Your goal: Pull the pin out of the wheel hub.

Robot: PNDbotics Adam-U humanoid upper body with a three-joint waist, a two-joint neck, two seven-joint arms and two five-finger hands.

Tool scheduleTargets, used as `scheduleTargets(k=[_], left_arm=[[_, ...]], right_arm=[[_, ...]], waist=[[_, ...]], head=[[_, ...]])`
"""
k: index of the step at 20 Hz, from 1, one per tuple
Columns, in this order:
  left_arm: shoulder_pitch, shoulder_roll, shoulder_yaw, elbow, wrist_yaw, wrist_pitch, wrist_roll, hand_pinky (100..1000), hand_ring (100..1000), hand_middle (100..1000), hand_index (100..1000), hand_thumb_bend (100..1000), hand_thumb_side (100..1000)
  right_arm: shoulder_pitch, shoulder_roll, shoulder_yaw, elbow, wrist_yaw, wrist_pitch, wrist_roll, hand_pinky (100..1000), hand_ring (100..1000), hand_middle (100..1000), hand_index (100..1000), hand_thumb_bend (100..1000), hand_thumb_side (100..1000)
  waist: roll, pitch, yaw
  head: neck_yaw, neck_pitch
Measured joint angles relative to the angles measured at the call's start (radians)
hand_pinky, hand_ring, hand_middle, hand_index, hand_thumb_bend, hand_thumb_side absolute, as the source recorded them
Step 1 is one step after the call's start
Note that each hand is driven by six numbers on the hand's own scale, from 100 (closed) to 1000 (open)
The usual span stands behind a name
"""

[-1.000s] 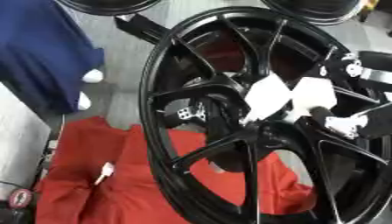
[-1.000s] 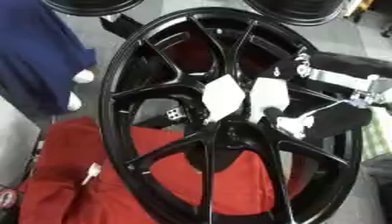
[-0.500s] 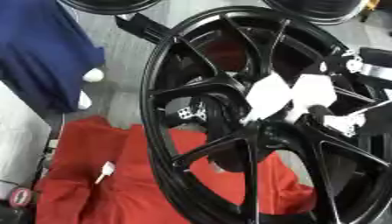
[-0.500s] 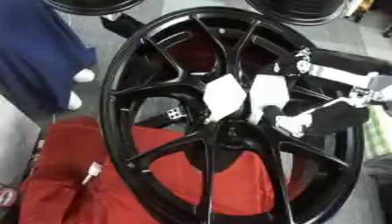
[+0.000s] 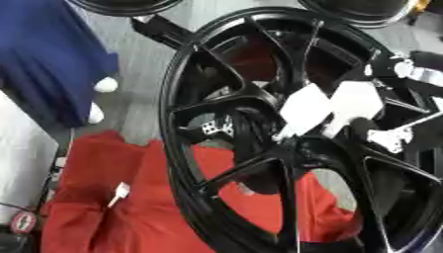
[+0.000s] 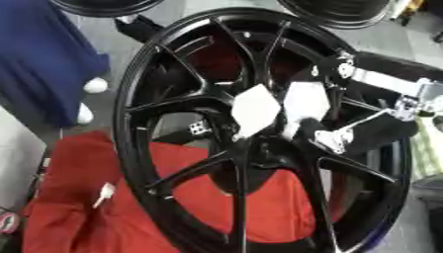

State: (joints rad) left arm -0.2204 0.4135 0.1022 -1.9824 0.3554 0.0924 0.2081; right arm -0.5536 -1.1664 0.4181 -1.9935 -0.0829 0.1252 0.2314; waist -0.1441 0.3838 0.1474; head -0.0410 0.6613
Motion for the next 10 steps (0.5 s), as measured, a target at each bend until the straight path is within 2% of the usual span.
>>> scheduleTargets(k=[10], left_arm=[[0.001, 0.0, 0.0, 0.0, 0.006, 0.0, 0.0, 806, 773, 699, 823, 148, 628]], right_arm=[[-0.029, -0.017, -0.02, 0.0, -0.053, 0.011, 0.021, 428, 390, 220, 293, 100, 100]], waist=[[-0.007, -0.013, -0.004]], head=[[0.001, -0.006]])
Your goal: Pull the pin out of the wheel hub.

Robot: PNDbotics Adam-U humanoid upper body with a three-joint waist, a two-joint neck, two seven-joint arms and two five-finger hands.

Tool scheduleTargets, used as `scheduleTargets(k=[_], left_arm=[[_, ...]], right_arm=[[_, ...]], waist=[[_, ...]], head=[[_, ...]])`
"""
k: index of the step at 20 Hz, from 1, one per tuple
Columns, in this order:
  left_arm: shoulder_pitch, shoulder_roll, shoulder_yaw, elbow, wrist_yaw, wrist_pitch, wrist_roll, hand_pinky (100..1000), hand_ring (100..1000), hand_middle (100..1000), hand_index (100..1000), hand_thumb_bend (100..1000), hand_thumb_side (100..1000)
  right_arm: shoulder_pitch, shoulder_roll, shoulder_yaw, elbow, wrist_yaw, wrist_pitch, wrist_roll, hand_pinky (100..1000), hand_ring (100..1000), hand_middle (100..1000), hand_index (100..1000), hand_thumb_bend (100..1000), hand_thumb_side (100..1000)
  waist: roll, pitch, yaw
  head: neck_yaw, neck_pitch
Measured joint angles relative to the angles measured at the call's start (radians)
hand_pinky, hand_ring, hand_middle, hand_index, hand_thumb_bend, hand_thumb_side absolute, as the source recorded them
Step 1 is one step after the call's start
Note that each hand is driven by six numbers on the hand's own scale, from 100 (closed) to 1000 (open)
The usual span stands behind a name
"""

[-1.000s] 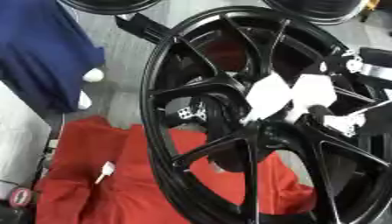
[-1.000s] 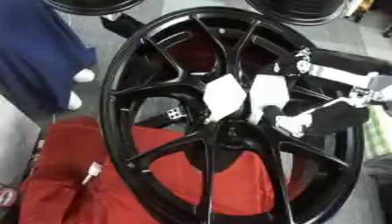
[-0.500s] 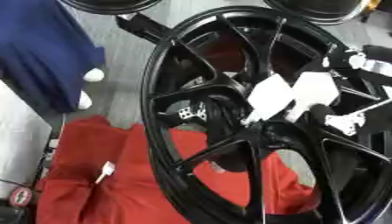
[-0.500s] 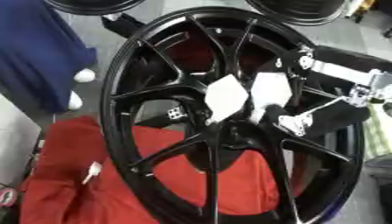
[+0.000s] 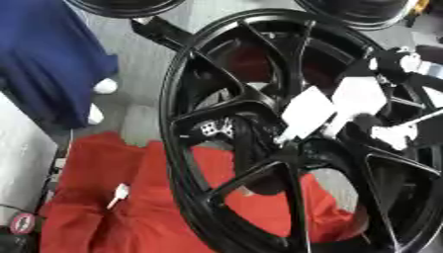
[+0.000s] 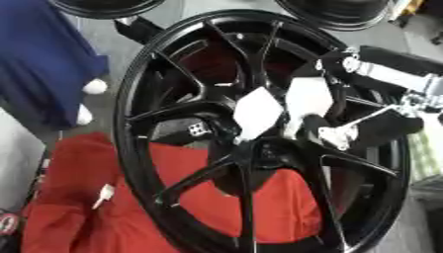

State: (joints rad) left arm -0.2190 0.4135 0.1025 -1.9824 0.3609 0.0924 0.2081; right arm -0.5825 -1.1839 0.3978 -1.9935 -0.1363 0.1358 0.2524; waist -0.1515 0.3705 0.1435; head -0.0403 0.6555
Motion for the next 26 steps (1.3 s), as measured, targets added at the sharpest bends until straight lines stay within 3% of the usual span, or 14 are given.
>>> scheduleTargets(k=[13, 20, 26], left_arm=[[0.008, 0.0, 0.002, 0.0, 0.0, 0.0, 0.0, 809, 775, 701, 821, 143, 630], [0.016, 0.0, 0.007, 0.0, 0.0, 0.0, 0.001, 811, 775, 701, 822, 140, 631], [0.02, 0.0, 0.014, 0.0, -0.001, -0.002, 0.006, 811, 774, 701, 822, 137, 632]], right_arm=[[-0.087, -0.009, -0.042, 0.0, -0.055, 0.065, 0.095, 400, 375, 192, 263, 100, 100], [-0.098, -0.01, -0.141, 0.0, -0.088, 0.142, 0.083, 375, 359, 176, 252, 100, 100], [-0.044, -0.028, -0.276, 0.0, -0.117, 0.21, -0.018, 382, 359, 171, 254, 100, 100]], waist=[[-0.015, -0.013, -0.005], [-0.016, -0.019, -0.019], [0.0, -0.019, -0.041]], head=[[0.008, -0.009], [0.021, -0.016], [0.032, -0.016]])
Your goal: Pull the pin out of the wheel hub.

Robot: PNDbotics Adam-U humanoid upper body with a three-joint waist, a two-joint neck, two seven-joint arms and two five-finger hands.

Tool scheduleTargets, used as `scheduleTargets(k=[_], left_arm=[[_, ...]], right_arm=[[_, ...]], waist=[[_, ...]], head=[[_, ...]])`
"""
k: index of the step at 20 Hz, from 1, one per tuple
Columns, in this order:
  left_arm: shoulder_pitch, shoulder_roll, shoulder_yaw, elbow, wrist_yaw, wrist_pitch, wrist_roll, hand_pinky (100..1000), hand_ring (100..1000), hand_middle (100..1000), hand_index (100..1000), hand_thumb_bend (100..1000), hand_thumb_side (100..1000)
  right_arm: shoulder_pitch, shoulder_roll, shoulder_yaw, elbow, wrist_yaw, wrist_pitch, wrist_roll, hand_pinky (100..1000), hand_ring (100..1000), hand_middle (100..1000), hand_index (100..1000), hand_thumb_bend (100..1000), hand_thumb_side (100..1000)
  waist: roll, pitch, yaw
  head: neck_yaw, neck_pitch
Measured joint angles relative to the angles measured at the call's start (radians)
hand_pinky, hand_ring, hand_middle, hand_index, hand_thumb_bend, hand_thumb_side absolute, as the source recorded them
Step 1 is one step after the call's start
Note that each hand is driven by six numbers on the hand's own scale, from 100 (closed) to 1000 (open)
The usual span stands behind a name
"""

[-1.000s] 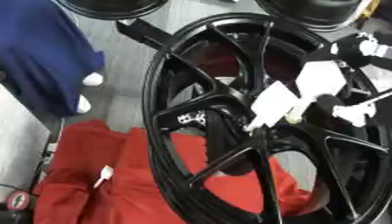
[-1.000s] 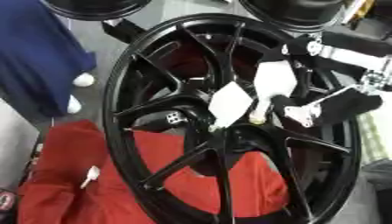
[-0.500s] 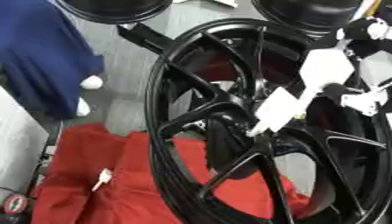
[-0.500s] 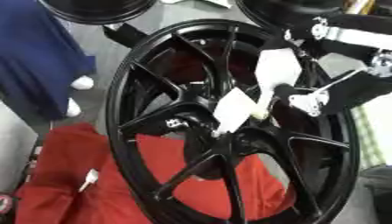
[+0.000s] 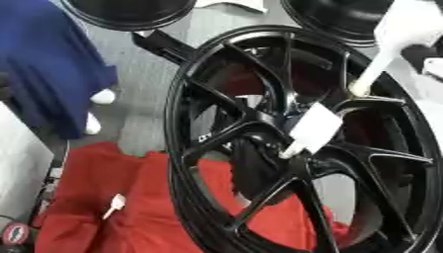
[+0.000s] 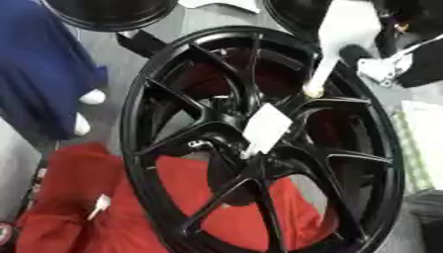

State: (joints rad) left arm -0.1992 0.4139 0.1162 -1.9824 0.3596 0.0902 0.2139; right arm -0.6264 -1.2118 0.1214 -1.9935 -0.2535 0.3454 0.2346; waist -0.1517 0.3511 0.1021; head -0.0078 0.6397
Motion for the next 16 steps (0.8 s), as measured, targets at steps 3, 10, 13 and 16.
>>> scheduleTargets(k=[3, 10, 13, 16], left_arm=[[0.005, 0.0, 0.006, 0.0, 0.0, -0.003, 0.006, 811, 773, 701, 823, 136, 631], [0.01, -0.006, 0.017, 0.0, -0.006, -0.011, 0.019, 811, 773, 702, 823, 134, 631], [0.014, -0.009, 0.018, 0.0, -0.007, -0.014, 0.024, 811, 773, 702, 823, 134, 630], [0.014, -0.01, 0.022, 0.0, -0.008, -0.017, 0.028, 811, 773, 702, 824, 134, 630]], right_arm=[[0.096, -0.019, -0.094, 0.0, 0.013, 0.037, -0.078, 393, 363, 172, 257, 100, 100], [0.291, -0.014, -0.297, 0.143, 0.127, 0.088, -0.233, 409, 371, 183, 269, 100, 100], [0.344, 0.008, -0.364, 0.279, 0.185, 0.074, -0.276, 473, 410, 239, 312, 100, 100], [0.386, 0.042, -0.419, 0.393, 0.238, 0.049, -0.315, 592, 501, 359, 423, 100, 100]], waist=[[0.013, 0.0, -0.018], [0.043, 0.0, -0.052], [0.053, 0.0, -0.061], [0.062, 0.0, -0.064]], head=[[0.01, 0.0], [0.035, 0.0], [0.043, 0.001], [0.051, 0.001]])
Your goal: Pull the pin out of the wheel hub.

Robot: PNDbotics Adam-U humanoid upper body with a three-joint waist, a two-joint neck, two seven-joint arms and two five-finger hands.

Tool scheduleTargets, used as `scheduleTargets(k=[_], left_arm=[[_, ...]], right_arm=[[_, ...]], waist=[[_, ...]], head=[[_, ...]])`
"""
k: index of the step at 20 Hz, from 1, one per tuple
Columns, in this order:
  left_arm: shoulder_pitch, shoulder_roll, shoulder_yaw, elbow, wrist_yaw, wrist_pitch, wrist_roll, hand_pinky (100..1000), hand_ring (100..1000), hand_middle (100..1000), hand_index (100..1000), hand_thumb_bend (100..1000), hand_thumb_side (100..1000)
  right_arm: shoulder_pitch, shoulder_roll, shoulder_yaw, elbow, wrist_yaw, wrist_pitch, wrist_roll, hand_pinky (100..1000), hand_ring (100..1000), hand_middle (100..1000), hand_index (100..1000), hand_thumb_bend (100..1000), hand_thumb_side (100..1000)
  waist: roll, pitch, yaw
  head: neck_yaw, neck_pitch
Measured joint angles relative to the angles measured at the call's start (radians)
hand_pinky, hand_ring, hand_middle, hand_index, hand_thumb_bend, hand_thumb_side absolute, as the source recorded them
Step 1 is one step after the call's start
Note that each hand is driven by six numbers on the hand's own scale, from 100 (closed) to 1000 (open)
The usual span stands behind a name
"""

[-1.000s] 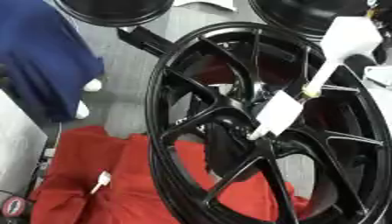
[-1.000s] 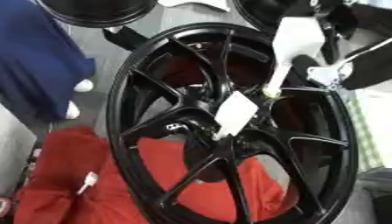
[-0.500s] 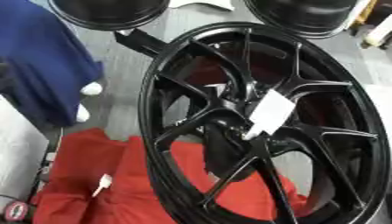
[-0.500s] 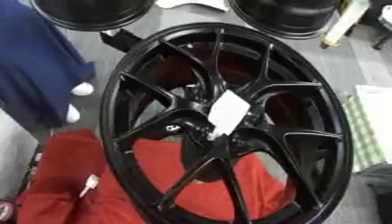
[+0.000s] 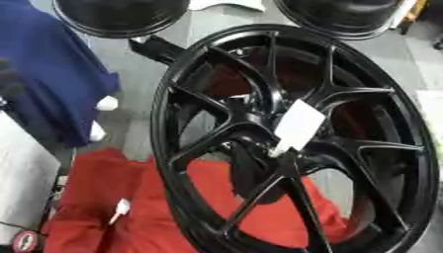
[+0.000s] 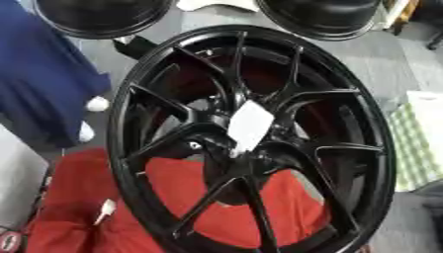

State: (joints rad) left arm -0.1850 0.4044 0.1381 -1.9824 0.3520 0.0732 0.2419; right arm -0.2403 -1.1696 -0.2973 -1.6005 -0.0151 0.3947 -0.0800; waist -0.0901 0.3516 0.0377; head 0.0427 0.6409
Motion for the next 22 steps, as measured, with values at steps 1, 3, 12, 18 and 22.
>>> scheduleTargets(k=[1, 3, 12, 18, 22], left_arm=[[0.0, 0.0, 0.002, 0.0, 0.0, 0.0, 0.001, 811, 772, 702, 824, 134, 630], [0.001, -0.001, 0.002, 0.0, 0.0, 0.0, 0.003, 811, 772, 702, 824, 138, 630], [0.001, -0.008, 0.002, 0.0, 0.0, -0.001, 0.004, 811, 772, 702, 826, 134, 631], [0.001, -0.008, 0.002, 0.0, 0.0, -0.001, 0.004, 811, 772, 703, 826, 134, 631], [0.001, -0.009, 0.002, 0.0, 0.0, 0.0, 0.004, 811, 772, 703, 826, 135, 631]], right_arm=[[0.013, 0.011, -0.015, 0.032, 0.015, -0.007, -0.01, 651, 578, 491, 544, 100, 100], [0.034, 0.031, -0.041, 0.09, 0.039, -0.014, -0.023, 759, 773, 781, 806, 100, 100], [0.057, 0.076, -0.09, 0.206, 0.035, -0.058, -0.035, 783, 849, 871, 875, 111, 100], [0.055, 0.083, -0.09, 0.193, 0.02, -0.067, -0.087, 784, 851, 870, 864, 147, 100], [0.047, 0.09, -0.084, 0.166, 0.023, -0.047, -0.108, 786, 856, 883, 866, 138, 100]], waist=[[0.001, 0.0, -0.001], [0.003, 0.0, -0.004], [0.011, 0.0, -0.005], [0.018, 0.0, -0.005], [0.021, 0.0, -0.002]], head=[[0.001, 0.0], [0.003, 0.0], [0.007, 0.0], [0.006, 0.0], [0.002, 0.0]])
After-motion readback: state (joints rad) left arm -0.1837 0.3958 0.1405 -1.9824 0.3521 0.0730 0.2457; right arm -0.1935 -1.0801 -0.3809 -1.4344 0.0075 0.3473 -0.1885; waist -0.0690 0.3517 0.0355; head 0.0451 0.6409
